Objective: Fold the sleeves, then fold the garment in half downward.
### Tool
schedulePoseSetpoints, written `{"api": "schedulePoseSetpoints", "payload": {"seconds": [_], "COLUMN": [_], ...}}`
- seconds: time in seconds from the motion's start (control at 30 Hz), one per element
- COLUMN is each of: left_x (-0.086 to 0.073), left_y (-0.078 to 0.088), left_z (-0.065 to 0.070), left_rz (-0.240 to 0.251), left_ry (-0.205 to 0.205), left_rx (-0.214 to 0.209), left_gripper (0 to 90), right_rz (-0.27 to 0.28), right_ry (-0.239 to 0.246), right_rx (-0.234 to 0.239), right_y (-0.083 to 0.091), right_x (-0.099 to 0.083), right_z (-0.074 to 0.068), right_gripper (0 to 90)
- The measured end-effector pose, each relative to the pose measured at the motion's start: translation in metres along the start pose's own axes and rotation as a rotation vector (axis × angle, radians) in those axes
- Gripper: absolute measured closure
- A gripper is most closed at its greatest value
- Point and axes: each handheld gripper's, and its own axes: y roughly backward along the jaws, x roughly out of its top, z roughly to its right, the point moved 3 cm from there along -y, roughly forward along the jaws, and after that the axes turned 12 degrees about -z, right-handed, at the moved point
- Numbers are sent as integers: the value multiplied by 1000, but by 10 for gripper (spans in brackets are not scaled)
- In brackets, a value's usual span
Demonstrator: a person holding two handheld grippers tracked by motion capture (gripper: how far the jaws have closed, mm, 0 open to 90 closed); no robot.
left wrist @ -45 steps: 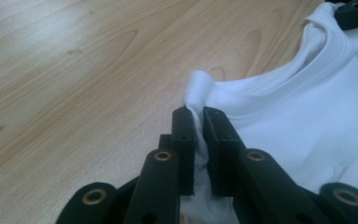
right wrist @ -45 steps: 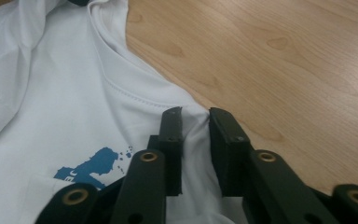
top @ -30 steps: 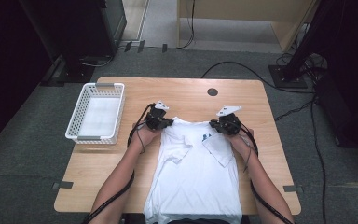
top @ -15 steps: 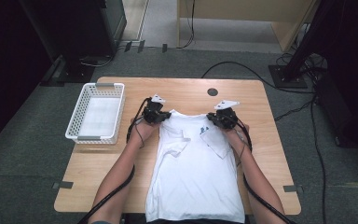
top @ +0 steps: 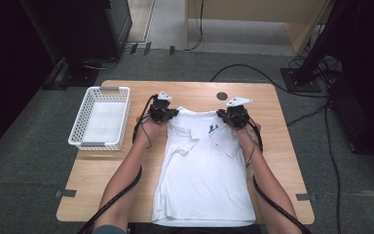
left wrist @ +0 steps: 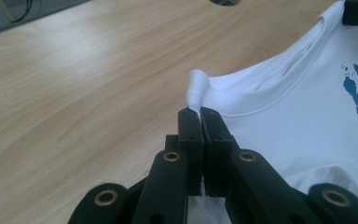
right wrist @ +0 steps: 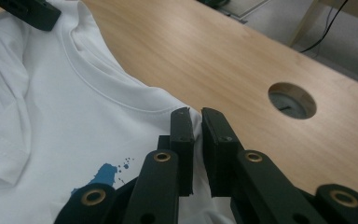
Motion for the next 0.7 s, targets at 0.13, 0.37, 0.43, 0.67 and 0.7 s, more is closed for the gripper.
{"api": "schedulePoseSetpoints", "payload": {"seconds": [0.13,0.37,0.43,0.67,0.7], "left_x": [7,18,24,24,21], "left_y": [9,21,28,35,32], "left_z": [-5,-5,-7,4,6], "left_rz": [21,46,69,56,40], "left_ry": [9,3,9,13,18], "left_rx": [12,22,24,-18,-34], "left_gripper": [900,900,900,900,900], "right_rz": [7,19,39,29,15], "right_ry": [16,33,39,27,22], "right_rx": [-8,-38,-50,-41,-32], "right_y": [6,14,22,34,32], "right_x": [12,28,35,40,36], "right_z": [-1,3,2,4,2], "right_gripper": [845,845,845,846,848]}}
